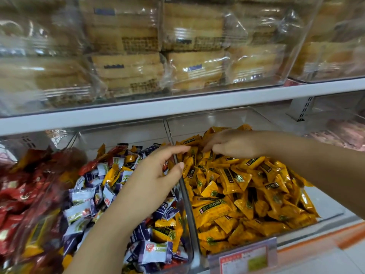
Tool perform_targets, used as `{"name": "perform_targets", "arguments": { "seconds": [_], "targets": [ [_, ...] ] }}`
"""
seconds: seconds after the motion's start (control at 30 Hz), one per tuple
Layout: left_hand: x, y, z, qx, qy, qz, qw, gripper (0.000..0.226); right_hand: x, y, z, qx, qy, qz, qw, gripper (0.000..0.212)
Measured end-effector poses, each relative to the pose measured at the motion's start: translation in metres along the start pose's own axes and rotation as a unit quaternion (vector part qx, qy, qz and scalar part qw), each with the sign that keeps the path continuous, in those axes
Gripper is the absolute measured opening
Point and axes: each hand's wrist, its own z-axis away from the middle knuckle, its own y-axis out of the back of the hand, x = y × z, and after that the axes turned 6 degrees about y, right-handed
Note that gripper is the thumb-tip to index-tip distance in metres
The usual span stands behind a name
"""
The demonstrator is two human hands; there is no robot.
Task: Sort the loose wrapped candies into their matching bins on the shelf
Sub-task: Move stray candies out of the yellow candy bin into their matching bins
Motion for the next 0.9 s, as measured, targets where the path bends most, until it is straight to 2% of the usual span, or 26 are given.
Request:
{"name": "perform_targets", "arguments": {
  "seconds": [0.07,0.2,0.33,0.43,0.5,0.57,0.7,0.83,0.9],
  "targets": [
    [-0.002,-0.001,-0.001,-0.004,-0.002,-0.001,1.000,0.033,-0.004,0.006,0.004,0.021,0.013,0.003,1.000,0.030],
    [-0.001,0.000,-0.001,0.000,0.001,-0.016,1.000,0.033,-0.014,0.017,0.033,0.061,-0.014,-0.016,0.998,0.035],
    [0.001,-0.001,0.000,0.002,0.004,-0.018,1.000,0.034,-0.014,0.012,0.051,0.013,-0.046,0.027,0.998,0.039],
    [0.003,-0.001,0.001,0.003,0.004,-0.021,1.000,0.034,-0.021,0.014,0.052,0.017,-0.029,0.043,0.999,0.037],
    [0.003,-0.002,0.001,0.004,0.005,-0.025,1.000,0.034,-0.036,0.014,0.048,-0.021,0.005,-0.002,1.000,0.034],
    [0.004,-0.002,0.001,0.004,0.004,-0.024,1.000,0.034,-0.052,0.010,0.038,-0.109,0.029,-0.067,0.991,0.035],
    [0.004,-0.001,0.002,0.008,0.005,-0.014,1.000,0.033,-0.062,-0.006,0.004,-0.238,-0.010,-0.031,0.971,0.041],
    [0.003,-0.001,0.003,0.010,0.002,-0.009,1.000,0.033,-0.058,-0.018,-0.025,-0.221,-0.054,-0.045,0.973,0.028],
    [0.002,-0.001,0.003,0.011,-0.001,-0.008,1.000,0.033,-0.055,-0.016,-0.030,-0.204,-0.020,-0.002,0.979,0.031]
  ]
}}
